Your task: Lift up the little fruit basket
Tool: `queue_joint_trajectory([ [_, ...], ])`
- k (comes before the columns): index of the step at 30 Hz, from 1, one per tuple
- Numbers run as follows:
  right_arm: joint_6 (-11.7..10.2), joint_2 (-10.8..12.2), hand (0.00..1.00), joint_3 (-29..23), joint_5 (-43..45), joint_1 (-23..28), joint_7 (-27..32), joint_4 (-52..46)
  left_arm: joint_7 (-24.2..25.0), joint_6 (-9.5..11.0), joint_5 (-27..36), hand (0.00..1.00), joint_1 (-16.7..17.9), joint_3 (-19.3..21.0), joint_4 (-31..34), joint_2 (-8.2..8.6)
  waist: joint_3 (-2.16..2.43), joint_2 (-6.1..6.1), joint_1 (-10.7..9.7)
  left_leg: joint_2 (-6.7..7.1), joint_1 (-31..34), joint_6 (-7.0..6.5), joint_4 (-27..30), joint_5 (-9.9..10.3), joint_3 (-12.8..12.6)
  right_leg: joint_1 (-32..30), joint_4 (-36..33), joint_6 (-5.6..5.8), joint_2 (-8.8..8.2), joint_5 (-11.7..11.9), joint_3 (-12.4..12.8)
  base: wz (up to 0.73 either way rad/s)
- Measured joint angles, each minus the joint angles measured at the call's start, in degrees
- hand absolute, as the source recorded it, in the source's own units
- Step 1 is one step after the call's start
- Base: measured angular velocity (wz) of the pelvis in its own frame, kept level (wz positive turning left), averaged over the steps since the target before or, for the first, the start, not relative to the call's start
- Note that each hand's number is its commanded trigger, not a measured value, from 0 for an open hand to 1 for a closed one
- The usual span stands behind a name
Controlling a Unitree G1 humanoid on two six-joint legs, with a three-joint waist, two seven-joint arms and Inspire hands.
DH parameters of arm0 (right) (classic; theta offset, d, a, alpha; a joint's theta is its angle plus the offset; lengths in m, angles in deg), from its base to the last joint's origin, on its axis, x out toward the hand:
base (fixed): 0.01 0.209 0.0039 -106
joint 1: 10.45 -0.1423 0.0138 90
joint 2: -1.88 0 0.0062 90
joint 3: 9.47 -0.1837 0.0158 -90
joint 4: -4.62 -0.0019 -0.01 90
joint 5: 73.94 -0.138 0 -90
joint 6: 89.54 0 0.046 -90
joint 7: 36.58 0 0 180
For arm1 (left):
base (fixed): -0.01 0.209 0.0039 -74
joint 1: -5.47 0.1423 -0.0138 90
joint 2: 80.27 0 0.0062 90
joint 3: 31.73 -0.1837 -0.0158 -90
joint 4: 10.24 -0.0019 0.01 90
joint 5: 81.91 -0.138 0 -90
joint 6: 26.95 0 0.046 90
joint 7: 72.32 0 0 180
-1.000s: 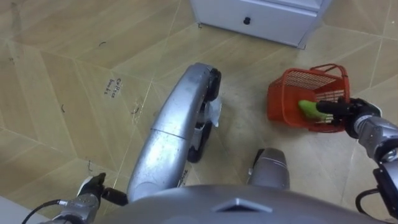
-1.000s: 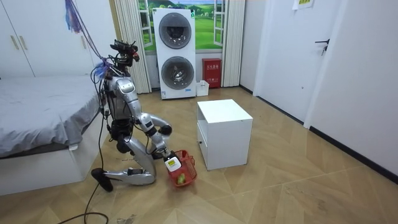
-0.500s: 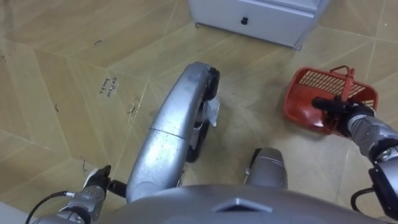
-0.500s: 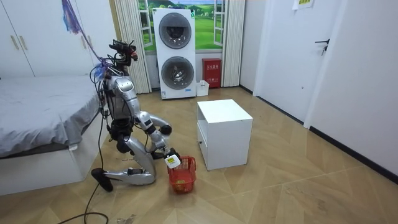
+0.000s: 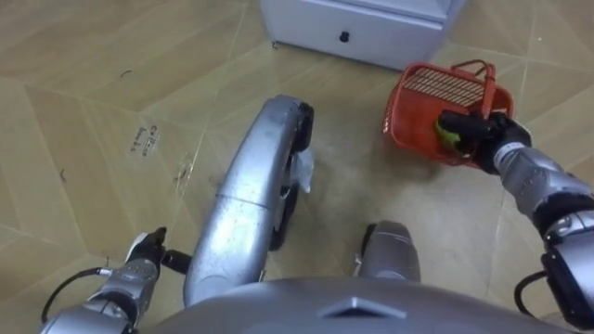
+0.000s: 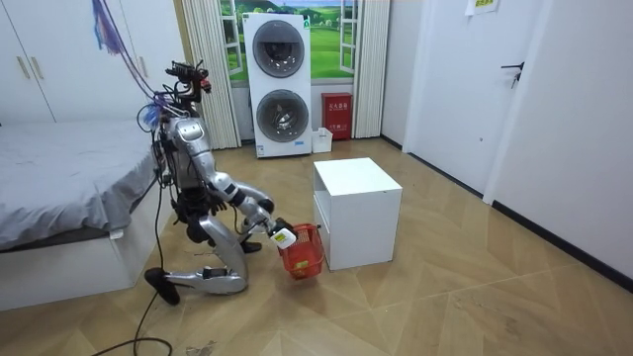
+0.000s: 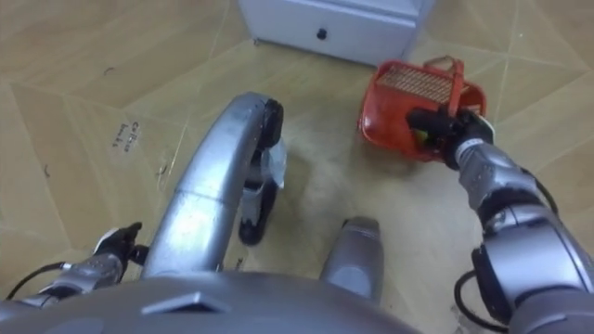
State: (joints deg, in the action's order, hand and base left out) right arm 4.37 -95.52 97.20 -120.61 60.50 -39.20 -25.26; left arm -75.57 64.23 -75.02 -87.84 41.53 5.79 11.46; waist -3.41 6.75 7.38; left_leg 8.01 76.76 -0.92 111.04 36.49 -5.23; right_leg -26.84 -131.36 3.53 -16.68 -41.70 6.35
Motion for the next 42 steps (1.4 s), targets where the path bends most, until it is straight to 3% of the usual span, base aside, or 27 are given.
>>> queue_joint_trajectory([
  [3,0.19,0.01,1.0,-0.12,0.82,-0.02,-0.1,-4.11,0.13,0.0,-0.06,0.0,-0.51,1.36,0.04,-0.05,0.11,0.44,-1.08,-0.03,-0.24,-0.35,-0.42,0.17,0.25,-0.03,1.53,0.22,0.25,-0.11,-0.03,-0.06],
  [7,1.38,0.02,1.0,-0.46,2.67,-0.01,-0.28,-10.18,0.09,-0.01,-0.21,0.0,-1.47,5.47,0.65,-0.23,0.45,0.44,-1.57,-0.9,-1.38,-0.59,-5.14,0.15,1.32,-1.88,8.65,0.88,2.38,-0.43,0.35,-0.2],
  [9,1.92,0.12,1.0,-0.48,3.19,-0.08,-1.6,-12.99,0.05,-0.11,-0.18,0.0,-1.33,6.86,0.82,-0.27,0.73,0.0,-0.76,-2.64,-4.3,-0.99,-10.29,-0.1,2.11,-2.04,17.0,1.13,3.87,-0.55,0.52,-0.52],
  [13,1.97,0.33,1.0,-0.51,3.26,-0.06,-2.62,-16.33,-0.31,-0.48,0.07,0.0,-0.1,9.37,0.94,-0.38,1.05,0.12,-0.83,-3.87,-10.89,-1.97,-21.75,-2.33,1.85,1.36,34.93,1.36,3.5,-0.44,-0.61,-0.39],
  [15,2.15,0.44,1.0,-0.58,3.51,0.38,-2.92,-19.91,-0.72,-0.59,-0.18,0.0,1.48,10.5,1.94,-0.4,1.13,0.17,-0.89,-5.03,-14.92,-2.51,-27.98,-3.43,0.72,4.02,45.11,2.47,3.66,0.13,-0.52,-0.49],
  [16,2.6,0.7,1.0,-0.61,4.25,0.89,-3.3,-22.32,-1.2,-0.82,-0.23,0.0,2.86,11.26,2.74,-0.47,1.27,0.12,-1.05,-5.29,-17.72,-2.64,-31.98,-4.14,0.36,6.33,51.92,3.42,3.61,0.9,-0.44,-0.49],
  [17,2.7,1.05,1.0,-0.98,4.62,1.81,-3.49,-24.77,-1.52,-0.87,-0.28,0.0,3.89,12.34,3.29,-0.69,1.46,0.24,-1.39,-5.17,-20.27,-2.95,-35.67,-5.19,0.33,8.63,57.92,3.62,3.48,2.31,-0.59,-0.4],
  [18,2.71,1.1,1.0,-1.21,4.82,2.33,-3.58,-26.09,-1.66,-0.87,-0.31,0.0,4.11,12.89,3.28,-0.76,1.46,0.24,-1.38,-5.16,-21.64,-2.94,-37.61,-5.54,0.33,9.8,60.85,3.62,3.51,3.24,-0.6,-0.28],
  [21,3.13,1.49,1.0,-2.5,7.32,5.01,-3.96,-33.3,-2.72,-0.88,-1.76,0.0,6.54,16.09,4.15,-1.11,1.63,0.44,-1.22,-5.25,-29.07,-2.56,-46.03,-7.22,0.77,16.28,73.37,3.39,3.67,9.05,-1.34,-0.28],
  [22,3.09,1.91,1.0,-2.91,9.24,6.46,-4.03,-36.01,-2.96,-0.9,-3.01,0.0,7.95,17.24,4.3,-1.24,1.94,0.79,-1.13,-5.32,-32.19,-2.28,-49.2,-7.98,1.44,18.29,77.11,3.53,3.75,10.59,-1.84,-0.47],
  [23,2.99,2.17,1.0,-3.04,9.53,7.11,-4.27,-38.17,-3.32,-1.02,-4.52,0.0,9.25,18.28,4.39,-1.05,1.99,0.59,-0.9,-5.2,-34.59,-1.78,-51.52,-9.05,4.78,18.09,80.79,2.9,3.81,9.21,-3.43,-0.8],
  [24,2.93,3.14,1.0,-2.87,10.2,7.01,-4.46,-39.16,-3.48,-1.27,-5.43,0.0,11.1,19.51,4.27,-0.83,1.87,-0.04,-0.84,-5.65,-35.14,-2.62,-48.34,-11.93,7.53,18.9,86.01,3.07,4.33,7.73,-5.81,-0.93],
  [25,2.92,3.93,1.0,-2.78,11.16,6.9,-4.45,-39.43,-3.4,-1.45,-5.45,0.0,12.44,20.03,4.14,-0.88,1.51,-0.44,-0.18,-6.45,-34.23,-3.24,-43.66,-15.25,7.17,21.42,89.0,3.37,5.27,8.02,-5.86,-0.86],
  [26,2.87,4.9,1.0,-3.51,11.45,8.52,-4.28,-40.47,-3.2,-2.49,-5.97,0.0,14.6,19.92,4.11,-1.17,1.1,0.24,-0.18,-4.95,-31.69,-3.25,-42.53,-15.09,5.26,25.94,92.09,3.7,5.78,8.32,-5.51,-0.1],
  [27,1.74,3.12,1.0,-5.47,10.32,11.11,-4.52,-41.7,-2.52,-4.27,-5.89,0.0,15.1,19.69,5.94,-0.35,2.22,-0.36,-1.22,-1.45,-30.72,-5.52,-53.15,-17.11,1.3,27.28,92.43,4.04,5.84,8.51,-6.83,0.28],
  [28,1.47,2.26,1.0,-6.13,9.51,11.47,-4.54,-41.52,-2.3,-5.08,-5.68,0.0,15.33,19.06,7.27,-0.12,2.76,-1.59,-1.86,-0.89,-30.27,-9.79,-56.74,-20.3,-0.08,27.97,91.71,4.06,6.42,8.39,-8.06,0.62],
  [29,1.35,3.54,1.0,-7.05,9.02,12.02,-3.77,-40.71,-2.64,-6.06,-5.25,0.0,15.91,18.59,8.05,-0.65,3.51,-0.04,-1.11,-0.92,-30.8,-8.48,-57.76,-21.26,-0.9,27.82,90.45,3.65,5.66,8.01,-8.64,0.29],
  [31,1.31,3.73,1.0,-6.95,9.44,12.21,-4.34,-41.47,-2.78,-6.27,-5.41,0.0,15.07,18.58,9.15,0.56,3.5,0.06,-0.61,-0.77,-32.89,-8.8,-62.22,-22.42,-0.89,27.0,92.44,4.03,5.55,8.57,-8.92,0.03],
  [32,1.11,4.09,1.0,-6.88,9.38,12.28,-5.41,-41.54,-2.8,-6.42,-6.01,0.0,15.04,18.59,9.73,0.73,3.49,0.07,0.0,-0.61,-35.0,-8.52,-65.34,-23.85,-0.87,27.02,95.46,3.35,5.8,9.02,-9.45,-0.09],
  [35,1.15,4.07,1.0,-6.84,9.63,13.43,-6.67,-43.43,-3.33,-7.31,-6.6,0.0,14.91,18.61,9.88,-0.26,3.26,0.31,0.4,0.01,-39.83,-7.24,-71.17,-26.58,-0.08,29.18,100.37,1.69,6.54,10.86,-10.67,-0.04],
  [38,1.17,4.07,1.0,-6.83,8.69,15.33,-8.3,-47.81,-5.04,-7.32,-6.6,0.0,14.5,18.6,9.89,-0.89,2.63,1.57,-0.85,0.79,-40.35,-5.4,-75.32,-29.5,2.09,29.39,102.92,1.51,7.39,10.95,-11.69,0.17],
  [40,2.01,4.12,1.0,-6.65,8.72,15.9,-9.51,-48.0,-5.0,-7.75,-6.5,0.0,14.02,18.58,9.95,-0.56,2.48,2.17,-0.8,1.25,-40.27,-4.31,-76.14,-30.19,3.16,29.34,103.71,0.59,7.45,10.48,-13.95,0.03],
  [41,2.73,4.26,1.0,-6.64,8.76,15.88,-10.12,-48.0,-4.96,-7.87,-6.45,0.0,13.72,18.59,9.96,-0.61,2.57,3.45,-0.62,2.19,-39.93,-2.79,-76.98,-31.17,3.39,29.68,105.97,-0.55,6.6,8.47,-15.14,0.0],
  [42,2.77,4.24,1.0,-6.71,8.87,15.99,-10.33,-47.99,-4.92,-7.89,-6.47,0.0,13.45,18.45,9.83,-0.45,2.46,3.39,-0.65,2.17,-39.75,-2.43,-76.91,-31.47,3.82,30.05,106.85,0.32,6.25,8.33,-16.1,0.12],
])
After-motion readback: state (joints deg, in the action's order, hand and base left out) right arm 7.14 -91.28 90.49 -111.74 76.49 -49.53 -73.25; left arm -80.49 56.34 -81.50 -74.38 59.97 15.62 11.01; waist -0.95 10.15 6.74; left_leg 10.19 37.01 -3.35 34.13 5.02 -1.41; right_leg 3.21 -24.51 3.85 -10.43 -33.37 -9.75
